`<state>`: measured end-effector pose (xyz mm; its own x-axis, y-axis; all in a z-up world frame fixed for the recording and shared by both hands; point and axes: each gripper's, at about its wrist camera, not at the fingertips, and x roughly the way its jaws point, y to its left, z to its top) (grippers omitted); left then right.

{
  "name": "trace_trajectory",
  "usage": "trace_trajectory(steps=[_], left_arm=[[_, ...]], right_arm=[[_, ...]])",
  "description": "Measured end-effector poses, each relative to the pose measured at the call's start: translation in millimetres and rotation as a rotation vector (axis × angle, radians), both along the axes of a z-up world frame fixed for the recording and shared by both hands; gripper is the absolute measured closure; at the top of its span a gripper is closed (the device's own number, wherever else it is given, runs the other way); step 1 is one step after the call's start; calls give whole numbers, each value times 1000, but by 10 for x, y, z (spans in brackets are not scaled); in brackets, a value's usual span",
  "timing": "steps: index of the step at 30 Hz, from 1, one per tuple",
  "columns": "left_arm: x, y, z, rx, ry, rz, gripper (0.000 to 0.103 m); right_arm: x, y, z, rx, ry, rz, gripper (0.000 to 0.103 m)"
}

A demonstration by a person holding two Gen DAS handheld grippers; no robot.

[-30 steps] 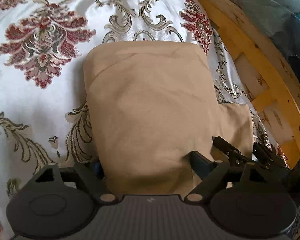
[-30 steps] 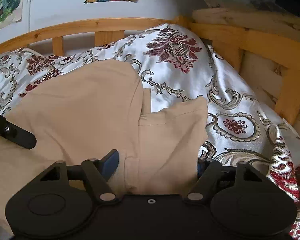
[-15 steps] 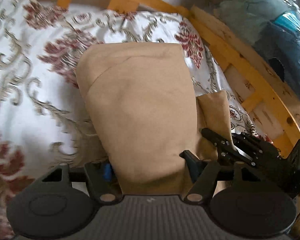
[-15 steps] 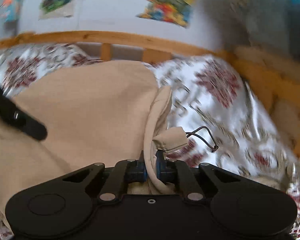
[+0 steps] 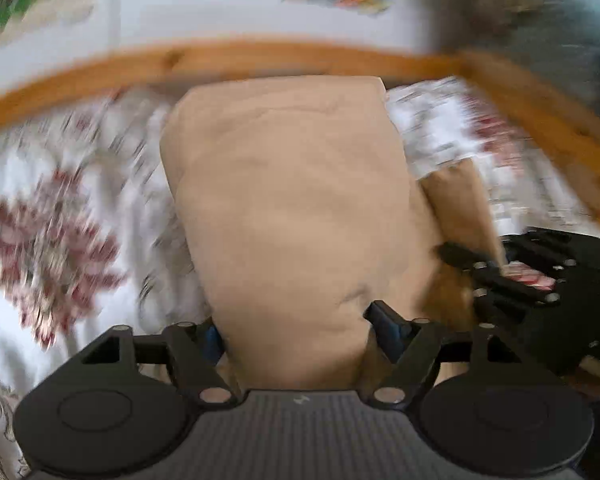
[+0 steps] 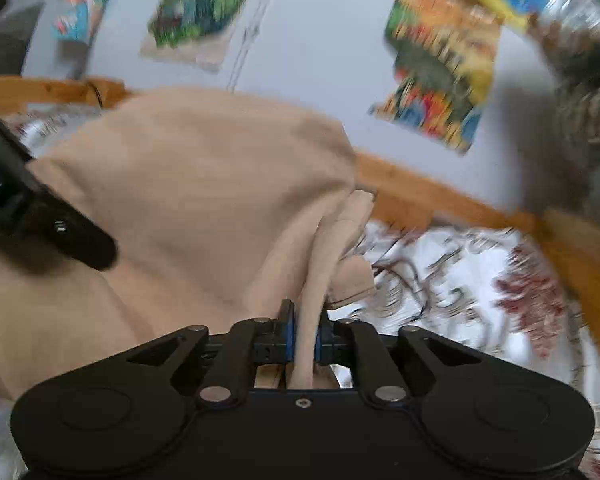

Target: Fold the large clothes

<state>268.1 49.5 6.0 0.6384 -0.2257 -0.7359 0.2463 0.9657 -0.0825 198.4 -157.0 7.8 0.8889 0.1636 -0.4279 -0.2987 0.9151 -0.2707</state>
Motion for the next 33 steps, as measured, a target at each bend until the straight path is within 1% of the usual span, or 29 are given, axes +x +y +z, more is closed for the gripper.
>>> trace_trajectory(steps=[1,2,3,4,5,6,7,8,9,10,11,13,17,18,19,21,22,24,26,28,33], left_arm=[[109,72,-85,-14,51,46,23],[204,162,-180,-39,106,113,21],[241,244,-240,-73,136,176,19],[228,330,-272,-108,141,210,17],[167,383,-288,-137,129,229,16],[110,387,-285,-136,110,230,15],[45,368,-273,-117,86,227,12],[-34,335,-248,-82,55,229,7],[-105,311,-226,-54,31,239,5],[-177,295,-183,-35,12,253,2],[-282,289,-132,-31,-7,263,1],[-431,271,-56,-59,-24,282,1],[-745,303,40,-131,-27,325,1],[-823,300,63,-140,-29,326,1],[-898,298,83,-144,-35,325,1],[-1079,281,138,-121,-58,319,1],[-1162,262,163,-95,-72,314,1],[-1334,221,217,-28,-97,313,1],[-1513,206,277,9,-135,322,1],[-1688,220,327,3,-157,329,1],[-1992,252,370,-35,-160,324,1]], right_arm=[[173,14,-63,19,63,-2,82],[305,16,-109,23,116,-8,79],[390,6,-136,22,138,-20,74],[435,-26,-144,28,143,-25,70],[451,-69,-137,42,148,-21,68],[446,-131,-128,57,150,-14,61],[435,-187,-111,68,146,-8,49],[416,-232,-100,74,142,-1,45],[369,-275,-86,78,137,8,41],[328,-313,-66,82,133,19,37],[256,-333,-53,86,130,24,34],[163,-391,10,104,122,31,21],[-125,-441,158,156,89,48,10],[-204,-450,190,169,84,48,6],[-289,-457,225,185,78,48,5],[-457,-466,297,214,69,51,3],[-552,-467,337,227,64,48,1],[-741,-478,413,259,49,38,1],[-932,-496,479,295,44,31,1],[-1126,-522,533,322,35,21,1],[-1549,-604,594,351,9,-19,1]])
